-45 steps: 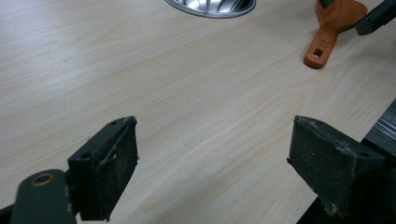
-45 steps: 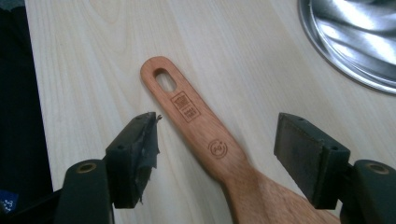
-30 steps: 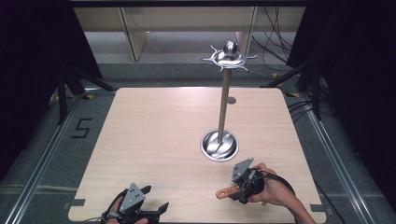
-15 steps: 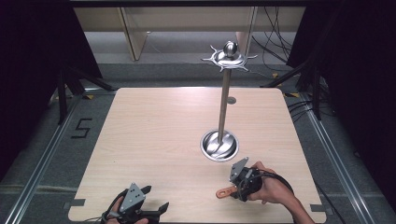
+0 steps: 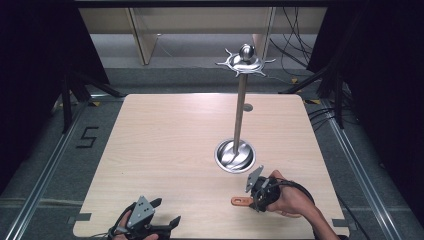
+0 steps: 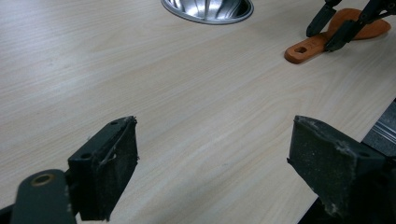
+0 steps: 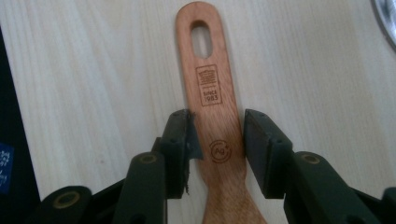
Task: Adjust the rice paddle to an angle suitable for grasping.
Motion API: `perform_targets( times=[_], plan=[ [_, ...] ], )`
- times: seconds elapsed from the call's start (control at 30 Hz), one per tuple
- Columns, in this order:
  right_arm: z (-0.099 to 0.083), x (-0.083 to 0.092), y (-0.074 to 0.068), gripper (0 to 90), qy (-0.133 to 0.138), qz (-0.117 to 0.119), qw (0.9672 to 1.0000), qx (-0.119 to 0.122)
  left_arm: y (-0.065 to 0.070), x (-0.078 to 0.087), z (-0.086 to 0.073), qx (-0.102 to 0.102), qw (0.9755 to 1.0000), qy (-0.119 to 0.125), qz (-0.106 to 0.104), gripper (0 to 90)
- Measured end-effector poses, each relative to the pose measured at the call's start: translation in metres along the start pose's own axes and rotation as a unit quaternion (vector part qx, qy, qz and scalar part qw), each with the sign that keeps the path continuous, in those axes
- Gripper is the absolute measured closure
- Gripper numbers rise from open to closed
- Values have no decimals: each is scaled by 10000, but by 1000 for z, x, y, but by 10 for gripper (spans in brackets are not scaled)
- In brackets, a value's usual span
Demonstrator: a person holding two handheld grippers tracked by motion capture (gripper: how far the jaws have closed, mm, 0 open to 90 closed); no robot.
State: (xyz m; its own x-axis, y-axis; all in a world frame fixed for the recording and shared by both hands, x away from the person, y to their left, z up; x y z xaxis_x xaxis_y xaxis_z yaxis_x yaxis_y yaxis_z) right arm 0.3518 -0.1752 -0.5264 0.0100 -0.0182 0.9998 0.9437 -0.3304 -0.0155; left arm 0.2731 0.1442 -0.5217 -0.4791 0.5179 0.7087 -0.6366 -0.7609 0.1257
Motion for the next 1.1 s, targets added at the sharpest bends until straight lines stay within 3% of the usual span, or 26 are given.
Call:
perform_targets(
  times=[0.17,0.2,0.27,0.37,0.43,0.5,0.57,0.6,0.63,0.73,0.83,1.1],
  plan=[
    [-2,1,0,648,-200,-77,9998,-51,-1,0,-1,-43,9999,-71,62,149],
    [-1,2,-1,650,-233,-77,9997,-41,1,-1,0,12,10000,24,-27,149],
    [0,2,-1,649,-296,-59,9995,10,1,-1,0,-25,10000,-9,-7,149],
    [1,3,0,648,-237,-36,9996,124,1,-1,0,21,10000,25,-27,149],
    [2,2,1,648,-312,-42,9995,16,1,-1,1,40,10000,39,-31,149],
    [6,3,1,646,-520,-57,9985,172,1,-1,0,26,10000,22,-15,149],
    [8,3,1,648,-522,-78,9983,237,1,-1,0,-27,10000,-8,-5,149],
    [10,2,1,649,-492,-227,9981,297,1,-1,0,3,10000,2,-3,149],
    [13,1,2,650,-461,-235,9974,492,1,-1,0,-2,10000,18,-21,149],
    [15,2,1,651,-553,-237,9973,420,1,-1,0,9,10000,39,-40,149],
    [16,2,3,654,-670,-365,9951,621,1,0,-1,-52,10000,-1,-24,149],
    [18,2,3,656,-820,-356,9939,650,3,-1,0,-25,10000,22,-64,149]
  ],
)
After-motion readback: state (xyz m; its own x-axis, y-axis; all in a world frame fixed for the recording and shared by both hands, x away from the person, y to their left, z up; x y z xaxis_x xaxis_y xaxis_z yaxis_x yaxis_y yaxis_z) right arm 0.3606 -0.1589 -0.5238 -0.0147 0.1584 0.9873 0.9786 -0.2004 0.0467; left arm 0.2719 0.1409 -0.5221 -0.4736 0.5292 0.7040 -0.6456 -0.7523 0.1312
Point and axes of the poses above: each handheld gripper's, and its own axes: x roughly backward along the jaws, z roughly out of its top, y roughly to its right, the point moved 5 cm from there along -x, roughly forward along the jaws, and after that the axes turned 14 degrees about -y, right-handed, at the moved point
